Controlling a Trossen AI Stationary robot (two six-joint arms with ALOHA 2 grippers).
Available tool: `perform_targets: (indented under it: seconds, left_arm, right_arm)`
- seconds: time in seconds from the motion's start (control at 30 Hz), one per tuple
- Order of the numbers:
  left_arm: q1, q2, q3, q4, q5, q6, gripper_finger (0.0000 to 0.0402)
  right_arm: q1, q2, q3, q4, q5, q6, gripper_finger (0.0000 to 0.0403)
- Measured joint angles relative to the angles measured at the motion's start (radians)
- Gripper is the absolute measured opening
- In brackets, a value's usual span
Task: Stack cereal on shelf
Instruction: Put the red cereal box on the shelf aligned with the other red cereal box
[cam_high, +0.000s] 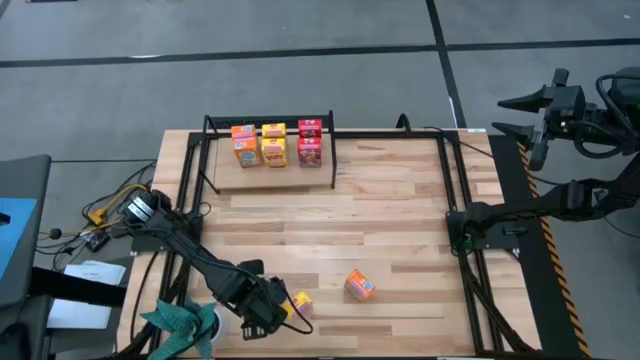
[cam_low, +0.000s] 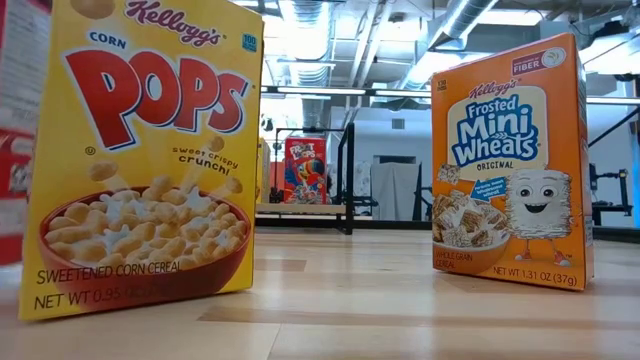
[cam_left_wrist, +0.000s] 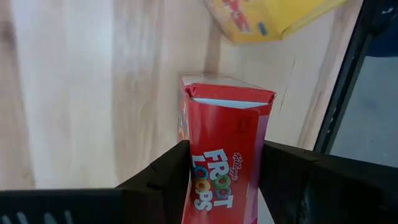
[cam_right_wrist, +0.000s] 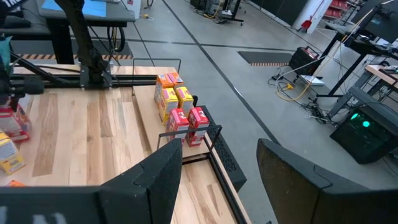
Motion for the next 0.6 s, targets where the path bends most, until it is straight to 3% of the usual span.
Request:
perform_targets:
  seconds: [0.33,0.6]
  left_arm:
    - [0.084,-0.179,0.000,-0.212,-0.104,0.071,0.0151]
    - [0.314,-0.292,0.001,-0.253,-0.207,0.285,0.0151]
  right_arm:
    - [0.000,0.000,0.000,0.000,0.001,0.000,0.0232]
    - [0.000,0.000,0.000,0.000,0.000,0.000,0.0232]
